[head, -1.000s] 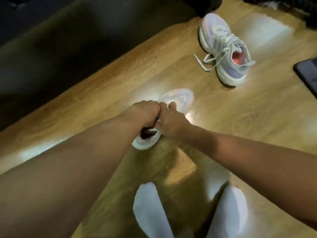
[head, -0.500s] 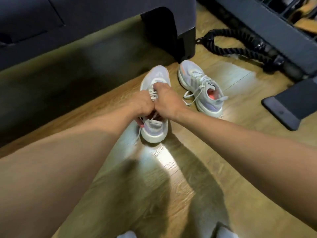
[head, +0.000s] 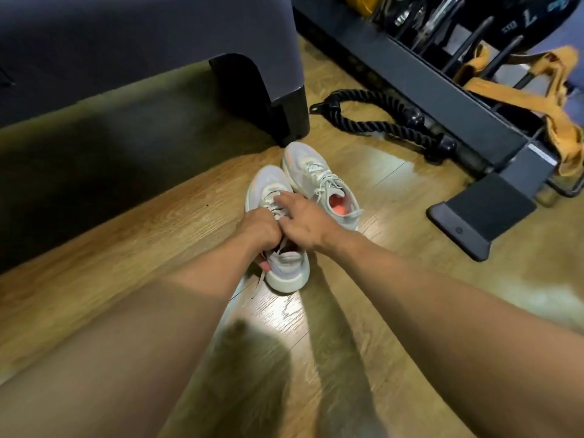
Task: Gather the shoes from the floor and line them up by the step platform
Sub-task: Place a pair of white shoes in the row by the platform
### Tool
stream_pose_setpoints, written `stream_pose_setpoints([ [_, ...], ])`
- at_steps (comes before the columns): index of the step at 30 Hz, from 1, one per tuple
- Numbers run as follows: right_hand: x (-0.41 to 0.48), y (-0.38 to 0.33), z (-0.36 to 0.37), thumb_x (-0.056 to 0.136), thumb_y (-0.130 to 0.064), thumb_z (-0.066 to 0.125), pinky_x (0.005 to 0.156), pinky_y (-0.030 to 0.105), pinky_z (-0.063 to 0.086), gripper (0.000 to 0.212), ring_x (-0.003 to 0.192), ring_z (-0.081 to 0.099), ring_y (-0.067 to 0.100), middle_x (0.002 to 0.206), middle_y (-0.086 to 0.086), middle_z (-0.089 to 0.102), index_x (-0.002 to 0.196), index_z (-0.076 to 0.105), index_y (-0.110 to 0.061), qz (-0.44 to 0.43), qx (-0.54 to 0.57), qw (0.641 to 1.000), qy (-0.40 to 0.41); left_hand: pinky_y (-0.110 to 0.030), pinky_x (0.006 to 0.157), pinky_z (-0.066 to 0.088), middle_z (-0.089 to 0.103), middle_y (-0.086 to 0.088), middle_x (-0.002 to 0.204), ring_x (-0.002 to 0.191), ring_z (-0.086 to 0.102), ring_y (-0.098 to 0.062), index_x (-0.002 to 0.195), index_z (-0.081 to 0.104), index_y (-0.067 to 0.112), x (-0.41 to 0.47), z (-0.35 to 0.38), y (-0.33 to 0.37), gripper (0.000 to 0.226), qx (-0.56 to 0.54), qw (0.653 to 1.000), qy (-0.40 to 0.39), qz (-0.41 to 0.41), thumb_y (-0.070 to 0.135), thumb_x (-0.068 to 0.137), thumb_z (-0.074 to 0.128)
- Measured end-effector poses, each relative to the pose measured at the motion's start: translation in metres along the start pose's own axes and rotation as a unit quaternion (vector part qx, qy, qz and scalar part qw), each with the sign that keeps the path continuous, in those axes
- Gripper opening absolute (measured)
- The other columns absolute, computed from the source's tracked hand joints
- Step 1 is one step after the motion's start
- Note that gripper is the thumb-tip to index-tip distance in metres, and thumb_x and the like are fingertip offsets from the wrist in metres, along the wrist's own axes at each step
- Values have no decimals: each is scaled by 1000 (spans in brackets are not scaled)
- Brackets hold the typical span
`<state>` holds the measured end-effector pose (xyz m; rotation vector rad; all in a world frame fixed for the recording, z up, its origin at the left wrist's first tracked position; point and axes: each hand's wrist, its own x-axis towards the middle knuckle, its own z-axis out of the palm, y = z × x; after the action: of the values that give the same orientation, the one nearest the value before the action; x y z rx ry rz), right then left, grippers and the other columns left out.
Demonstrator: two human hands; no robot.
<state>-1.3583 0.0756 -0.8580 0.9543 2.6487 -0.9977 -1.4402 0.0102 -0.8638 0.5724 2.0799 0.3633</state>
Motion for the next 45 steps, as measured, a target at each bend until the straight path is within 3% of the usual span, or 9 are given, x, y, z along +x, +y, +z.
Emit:
stream_pose_setpoints([
  [6, 8, 18, -19, 91, -33, 49, 97, 44, 41, 44, 116, 48, 29, 129, 10, 50, 131, 46, -15, 64, -156, 965, 202, -42, 49, 58, 63, -26, 99, 56, 69, -35, 119, 47, -7, 3, 5, -6, 32, -34, 999, 9, 7, 9, 92, 55],
  [15, 4, 35, -10, 94, -12, 39, 68, 39, 43, 50, 95, 61, 36, 110, 18, 61, 140, 21, -7, 172, -222, 949, 143, -40, 52, 59, 60, -19, 101, 69, 70, -32, 122, 41, 5, 1, -2, -28, 30, -24, 997, 60, 30, 10, 94, 49],
  [22, -9, 31, -38, 85, -12, 57, 82, 37, 48, 49, 100, 59, 26, 105, 4, 62, 132, 45, -18, 190, 111, 947, 233, -42, 53, 59, 56, -19, 108, 75, 69, -35, 133, 35, 2, -3, -18, -49, 42, 60, 993, 96, 29, 6, 92, 47],
  [26, -28, 30, -58, 87, -2, 55, 63, 37, 59, 22, 78, 70, 24, 88, 6, 74, 103, 68, -11, 197, 600, 749, 201, -43, 65, 60, 57, -20, 109, 86, 67, -36, 126, 41, 4, -6, -24, -58, 37, 125, 986, 104, 47, 8, 89, 45],
  [30, -42, 44, -69, 86, -6, 51, 58, 38, 58, 21, 70, 70, 28, 83, 13, 73, 92, 70, -1, 212, 701, 658, 174, -42, 69, 59, 54, -21, 118, 91, 65, -38, 125, 41, 5, -11, -32, -66, 40, 150, 982, 104, 51, 12, 86, 48],
  [35, -36, 40, -71, 82, -10, 59, 65, 34, 56, 17, 79, 68, 25, 85, 6, 71, 96, 69, -11, 217, 479, 821, 225, -38, 76, 56, 50, -18, 124, 102, 60, -34, 133, 37, 9, -20, -30, -75, 53, 197, 973, 110, 38, 16, 84, 55],
  [40, -32, 30, -43, 85, -20, 48, 77, 39, 50, 38, 92, 61, 34, 100, 11, 65, 123, 49, -16, 124, -71, 973, 179, -38, 73, 45, 58, -9, 113, 95, 54, -27, 118, 50, 20, -38, -28, -69, 39, 421, 792, 255, 361, 42, 87, 44],
  [43, -34, 27, -18, 89, -23, 45, 72, 37, 44, 48, 97, 60, 38, 110, 18, 64, 135, 32, -18, 103, -156, 975, 118, -39, 79, 50, 62, -14, 113, 97, 58, -31, 130, 36, 22, -44, -16, -70, 58, 333, 897, 137, 255, 60, 86, 36],
  [45, -37, 22, 0, 90, -22, 47, 77, 36, 43, 58, 104, 59, 37, 117, 21, 61, 143, 23, -15, 74, -165, 981, 65, -40, 82, 48, 60, -17, 116, 102, 58, -33, 139, 22, 20, -44, -8, -73, 75, 367, 888, 131, 245, 63, 84, 48],
])
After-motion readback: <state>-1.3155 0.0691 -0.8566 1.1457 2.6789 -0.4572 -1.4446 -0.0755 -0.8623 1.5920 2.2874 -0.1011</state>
